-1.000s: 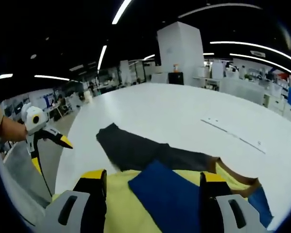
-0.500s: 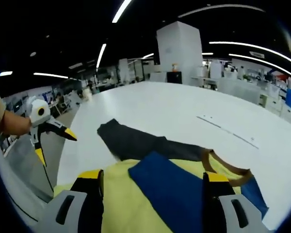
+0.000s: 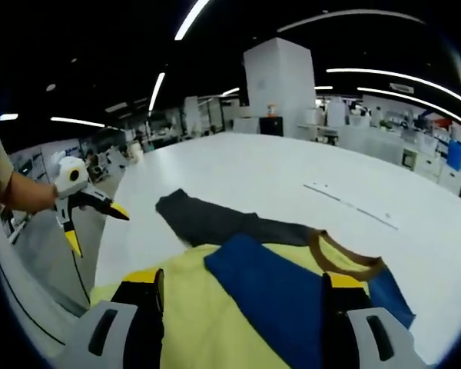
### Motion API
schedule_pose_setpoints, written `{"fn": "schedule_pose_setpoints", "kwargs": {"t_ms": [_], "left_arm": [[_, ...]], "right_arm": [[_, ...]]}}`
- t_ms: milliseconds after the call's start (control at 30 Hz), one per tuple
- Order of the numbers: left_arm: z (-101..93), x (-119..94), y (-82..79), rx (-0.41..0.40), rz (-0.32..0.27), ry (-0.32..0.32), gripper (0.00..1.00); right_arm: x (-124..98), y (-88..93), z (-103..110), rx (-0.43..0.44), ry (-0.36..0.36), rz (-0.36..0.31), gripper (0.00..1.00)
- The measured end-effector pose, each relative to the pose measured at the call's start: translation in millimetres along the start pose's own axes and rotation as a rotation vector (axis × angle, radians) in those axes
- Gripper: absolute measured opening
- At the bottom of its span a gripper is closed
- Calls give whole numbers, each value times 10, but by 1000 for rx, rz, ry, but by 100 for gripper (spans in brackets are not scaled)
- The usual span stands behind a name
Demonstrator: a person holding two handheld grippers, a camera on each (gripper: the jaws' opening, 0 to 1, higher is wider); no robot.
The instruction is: Fold the garment on the visible template until the final outline fits inside the template.
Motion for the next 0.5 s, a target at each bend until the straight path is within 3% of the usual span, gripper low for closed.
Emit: {"fn": "schedule_pose_setpoints", "kwargs": {"t_ms": [500], "left_arm": [[-27, 52, -38, -2, -4, 4, 77]], "right_arm": [[-238, 321, 39, 37, 8, 2, 82]]}}
Point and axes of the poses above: the point that each gripper's makers call its tool centre point, and the gripper's own axes: x roughly forward along the fingers, z roughly to its left, y roughly out of its underside, the point moved 3 cm from there along -x, roughly backward along the fingers, and after that the axes turned 12 degrees about z, right-handed, at the moved point
